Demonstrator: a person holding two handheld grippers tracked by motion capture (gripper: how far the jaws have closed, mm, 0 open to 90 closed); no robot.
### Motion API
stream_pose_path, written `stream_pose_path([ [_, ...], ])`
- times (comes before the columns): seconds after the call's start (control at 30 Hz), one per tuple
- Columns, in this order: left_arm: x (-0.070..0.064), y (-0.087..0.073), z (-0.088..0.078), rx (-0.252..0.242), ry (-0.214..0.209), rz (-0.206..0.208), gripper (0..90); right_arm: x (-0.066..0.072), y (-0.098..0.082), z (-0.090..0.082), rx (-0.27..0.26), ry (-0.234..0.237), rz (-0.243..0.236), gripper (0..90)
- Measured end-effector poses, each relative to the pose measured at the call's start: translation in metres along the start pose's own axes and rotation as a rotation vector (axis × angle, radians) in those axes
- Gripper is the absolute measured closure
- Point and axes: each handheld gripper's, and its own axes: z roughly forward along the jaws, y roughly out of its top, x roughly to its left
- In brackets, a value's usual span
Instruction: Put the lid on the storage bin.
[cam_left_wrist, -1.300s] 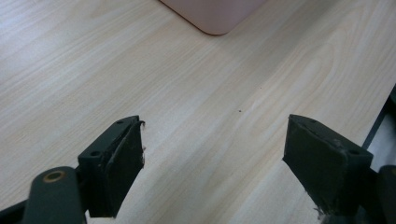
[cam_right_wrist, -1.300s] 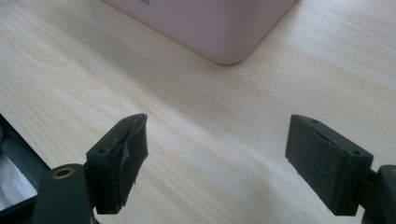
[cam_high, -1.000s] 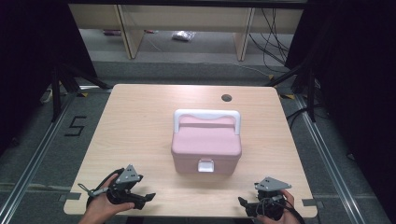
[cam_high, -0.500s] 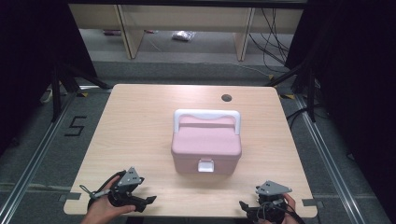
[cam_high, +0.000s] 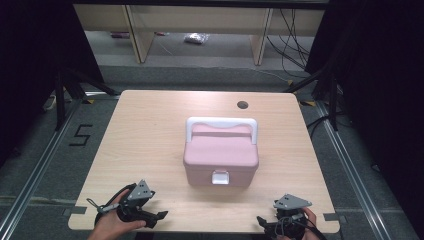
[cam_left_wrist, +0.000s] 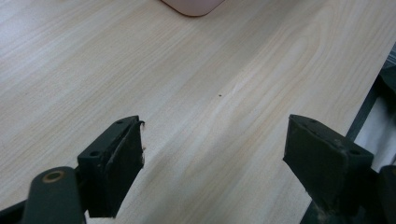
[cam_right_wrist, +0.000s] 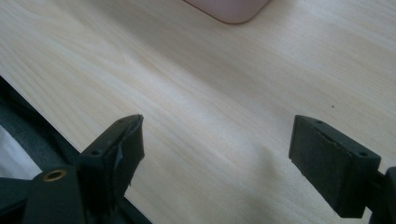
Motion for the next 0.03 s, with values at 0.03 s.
stream_pose_path([
  [0.03,0.0000,0.0000,-0.0002,0.000,0.000,-0.001,19.0,-0.0021,-0.0001,0.0008,-0.009,-0.010,-0.034,19.1],
])
